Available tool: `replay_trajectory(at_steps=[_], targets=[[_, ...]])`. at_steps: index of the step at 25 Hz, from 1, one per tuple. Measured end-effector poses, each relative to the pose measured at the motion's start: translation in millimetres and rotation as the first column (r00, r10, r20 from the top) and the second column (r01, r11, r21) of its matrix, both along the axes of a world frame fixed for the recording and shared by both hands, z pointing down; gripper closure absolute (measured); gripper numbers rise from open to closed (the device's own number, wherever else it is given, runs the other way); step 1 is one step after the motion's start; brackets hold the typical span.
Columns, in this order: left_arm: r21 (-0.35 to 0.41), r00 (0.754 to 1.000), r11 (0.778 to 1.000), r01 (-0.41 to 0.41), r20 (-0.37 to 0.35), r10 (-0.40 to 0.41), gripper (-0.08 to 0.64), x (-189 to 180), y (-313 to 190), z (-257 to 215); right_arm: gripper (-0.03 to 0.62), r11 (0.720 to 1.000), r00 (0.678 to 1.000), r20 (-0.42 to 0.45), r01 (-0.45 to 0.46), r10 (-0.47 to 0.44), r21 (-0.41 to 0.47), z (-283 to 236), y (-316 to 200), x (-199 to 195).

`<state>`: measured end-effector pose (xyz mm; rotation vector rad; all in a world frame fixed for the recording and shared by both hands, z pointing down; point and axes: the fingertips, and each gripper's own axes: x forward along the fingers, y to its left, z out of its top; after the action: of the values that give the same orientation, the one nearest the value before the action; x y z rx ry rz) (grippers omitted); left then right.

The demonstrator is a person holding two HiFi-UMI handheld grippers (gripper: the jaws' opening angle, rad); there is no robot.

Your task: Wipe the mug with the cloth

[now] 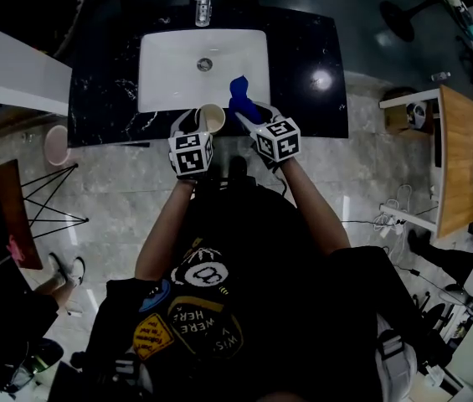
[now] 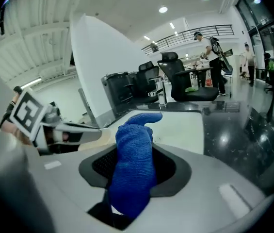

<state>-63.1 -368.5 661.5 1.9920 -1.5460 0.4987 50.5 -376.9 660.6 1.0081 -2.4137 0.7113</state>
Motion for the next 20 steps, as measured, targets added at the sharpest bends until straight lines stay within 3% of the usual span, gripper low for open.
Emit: replay_trajectory(at_steps=[2, 4, 9, 10, 13, 15, 17, 20], targets=[[0.013, 1.000, 1.000, 0.021, 0.001, -0.021, 0.517, -1, 1, -1, 0.423, 1.000, 1.000, -0.027, 0.012, -0.013, -0.012, 3, -8, -8], [0.021, 0.999, 0.999, 0.036, -0.002, -0.036, 0.517, -1, 4, -1, 0.423, 0.996, 0.995, -0.050, 0.088, -0.089, -0.026, 8, 15, -19], [0.020, 0.999, 0.999, 0.042, -0.016, -0.042, 0.517, -1, 1, -1, 0.423, 0.953, 0.953, 0.015, 0.302, -0.301, -0.031, 12, 86, -28], [0.019, 0.999, 0.999, 0.041, -0.017, -0.041, 0.517, -2, 1, -1, 0.423, 0.959, 0.959, 0.026, 0.282, -0.281, -0.028, 13, 82, -23], [0.014, 0.999, 0.999, 0.039, -0.016, -0.039, 0.517, -1, 2, -1, 0.423, 0.996, 0.994, 0.072, 0.089, -0.088, -0.014, 0, 34, -5], [0.017, 0.999, 0.999, 0.045, -0.017, -0.044, 0.517, -1, 3, 0, 0.423, 0.999, 0.998, 0.050, 0.037, -0.037, 0.014, -11, 5, -7], [0.022, 0.998, 0.998, 0.057, -0.018, -0.056, 0.517, -4, 3, 0, 0.423, 0.997, 0.996, -0.027, 0.082, -0.082, 0.012, -6, -2, -20], [0.028, 0.997, 0.996, 0.083, -0.008, -0.083, 0.517, -7, 4, 0, 0.428, 0.973, 0.968, -0.094, 0.229, -0.231, -0.028, 8, 33, -34]])
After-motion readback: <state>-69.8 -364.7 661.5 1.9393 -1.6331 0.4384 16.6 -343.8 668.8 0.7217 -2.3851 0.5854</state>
